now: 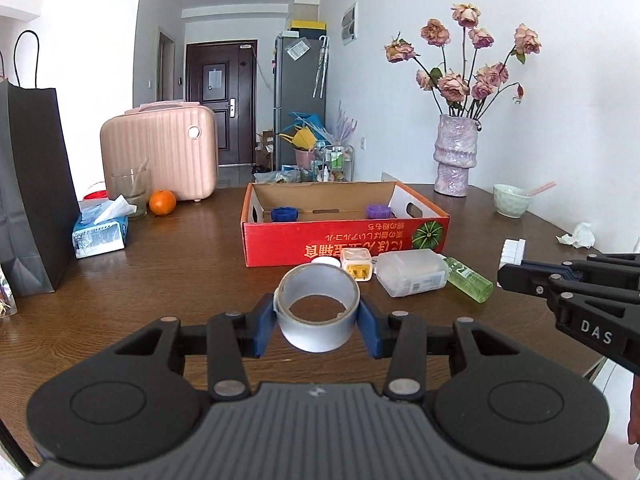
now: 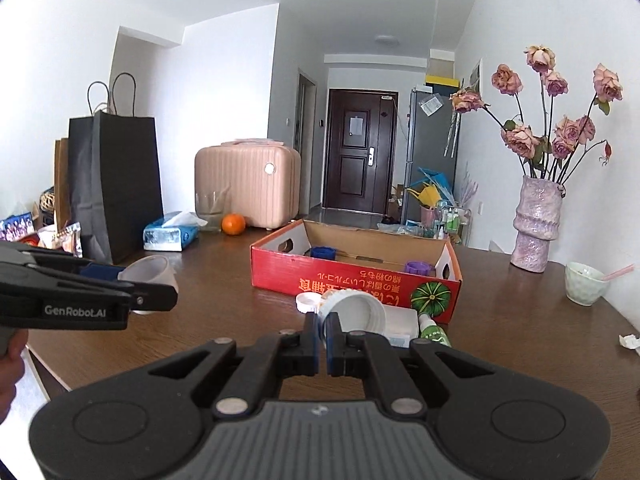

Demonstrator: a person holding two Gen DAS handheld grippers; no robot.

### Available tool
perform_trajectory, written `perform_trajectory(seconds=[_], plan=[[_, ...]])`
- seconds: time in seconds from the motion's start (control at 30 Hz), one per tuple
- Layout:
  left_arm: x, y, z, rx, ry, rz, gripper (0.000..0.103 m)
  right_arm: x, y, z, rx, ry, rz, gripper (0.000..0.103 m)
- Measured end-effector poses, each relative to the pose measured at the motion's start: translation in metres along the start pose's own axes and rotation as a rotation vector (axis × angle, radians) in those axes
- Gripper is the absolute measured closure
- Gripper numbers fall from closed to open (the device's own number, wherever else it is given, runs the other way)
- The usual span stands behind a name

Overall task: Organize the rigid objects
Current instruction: 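Carry the tape roll and white cap over the red box and release both inside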

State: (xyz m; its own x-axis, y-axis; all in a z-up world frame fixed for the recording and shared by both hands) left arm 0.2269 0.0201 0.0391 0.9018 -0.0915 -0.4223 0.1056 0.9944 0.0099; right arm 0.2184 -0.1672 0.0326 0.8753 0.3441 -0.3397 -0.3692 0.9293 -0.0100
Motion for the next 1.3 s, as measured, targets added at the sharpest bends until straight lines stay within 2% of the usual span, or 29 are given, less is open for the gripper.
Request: perform_trajectory(seconds=[0.27, 0.57, 0.73, 0.87, 0.97, 1.13, 1.23, 1.3], plan=[[0.028, -0.002, 0.022, 0.023, -0.030, -0.007, 0.058, 0.017, -0.012, 0.007, 0.017, -0.003, 0.006, 0.100], [0.124, 0.001, 0.070, 0.023, -0.001, -0.026, 0.058, 0.086, -0.053, 0.039, 0.016, -0.004, 0.002, 0.100], [0.200, 0.003, 0.104, 0.024, 0.042, -0.058, 0.058, 0.148, -0.079, 0.062, 0.016, 0.025, 0.027, 0.100], [0.262, 0.003, 0.136, 0.030, 0.053, -0.099, 0.058, 0.211, -0.109, 0.082, 0.111, 0.071, 0.115, 0.100], [0.312, -0.001, 0.154, 0.050, 0.092, -0.122, 0.058, 0.270, -0.138, 0.096, 0.195, 0.145, 0.146, 0.100], [0.385, -0.010, 0.163, 0.085, 0.213, -0.137, 0.058, 0.350, -0.170, 0.106, 0.253, 0.278, 0.112, 0.099], [0.415, -0.008, 0.164, 0.064, 0.257, -0.140, 0.048, 0.388, -0.186, 0.108, 0.309, 0.347, 0.123, 0.090], [0.426, -0.006, 0.160, 0.058, 0.270, -0.150, 0.044, 0.404, -0.196, 0.104, 0.379, 0.359, 0.112, 0.083]])
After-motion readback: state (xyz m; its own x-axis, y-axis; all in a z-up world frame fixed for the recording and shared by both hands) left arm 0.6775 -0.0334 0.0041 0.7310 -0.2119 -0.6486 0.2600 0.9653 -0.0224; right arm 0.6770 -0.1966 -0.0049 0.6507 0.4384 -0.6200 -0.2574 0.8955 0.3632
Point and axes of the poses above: each gripper's, at about its wrist camera, not at the fingertips, and x roughly the way its jaws point, y to its left, z to its top, the point moved 2 cm from there along x, roughly the way its jaws point, and after that the axes turned 4 degrees about z, right-handed, at the moved point
